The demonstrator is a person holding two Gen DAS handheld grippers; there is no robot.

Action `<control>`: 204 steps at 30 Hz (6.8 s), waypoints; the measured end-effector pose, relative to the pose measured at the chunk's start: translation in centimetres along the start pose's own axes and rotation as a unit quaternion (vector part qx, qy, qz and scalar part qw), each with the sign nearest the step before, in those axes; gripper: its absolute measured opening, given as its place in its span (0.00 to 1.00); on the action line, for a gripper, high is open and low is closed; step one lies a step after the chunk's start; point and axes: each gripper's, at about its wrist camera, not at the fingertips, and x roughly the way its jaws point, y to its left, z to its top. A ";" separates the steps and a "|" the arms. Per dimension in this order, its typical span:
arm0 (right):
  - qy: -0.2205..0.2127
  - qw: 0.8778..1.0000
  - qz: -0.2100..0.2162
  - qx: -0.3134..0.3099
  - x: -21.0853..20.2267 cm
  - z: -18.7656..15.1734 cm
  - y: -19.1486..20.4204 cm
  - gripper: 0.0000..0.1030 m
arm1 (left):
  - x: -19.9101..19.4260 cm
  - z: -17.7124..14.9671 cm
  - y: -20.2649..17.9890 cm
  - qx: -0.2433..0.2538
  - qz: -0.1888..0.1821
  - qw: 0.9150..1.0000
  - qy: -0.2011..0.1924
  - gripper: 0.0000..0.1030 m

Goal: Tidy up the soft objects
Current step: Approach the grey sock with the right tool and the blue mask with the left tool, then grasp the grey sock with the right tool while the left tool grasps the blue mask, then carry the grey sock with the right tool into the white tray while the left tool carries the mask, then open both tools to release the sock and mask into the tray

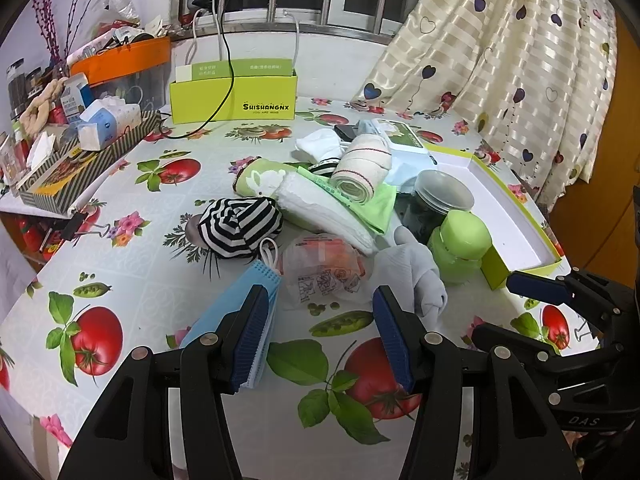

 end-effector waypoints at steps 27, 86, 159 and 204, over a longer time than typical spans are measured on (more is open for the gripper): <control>0.009 1.000 0.014 0.003 0.8 0.7 1.2 0.64 | 0.3 0.2 1.5 -0.009 0.001 1.000 0.001 0.54; -0.016 0.998 0.035 0.054 1.4 1.6 0.4 0.30 | 1.6 -1.0 3.9 0.013 0.018 0.999 0.024 0.23; -0.020 0.987 -0.071 0.145 -1.1 -2.4 -20.1 0.53 | 13.5 7.1 -21.3 0.124 -0.154 0.976 0.094 0.30; -0.062 0.989 -0.088 0.100 -7.2 -1.1 -11.2 0.59 | 1.7 5.0 -9.3 0.086 -0.121 0.989 0.004 0.45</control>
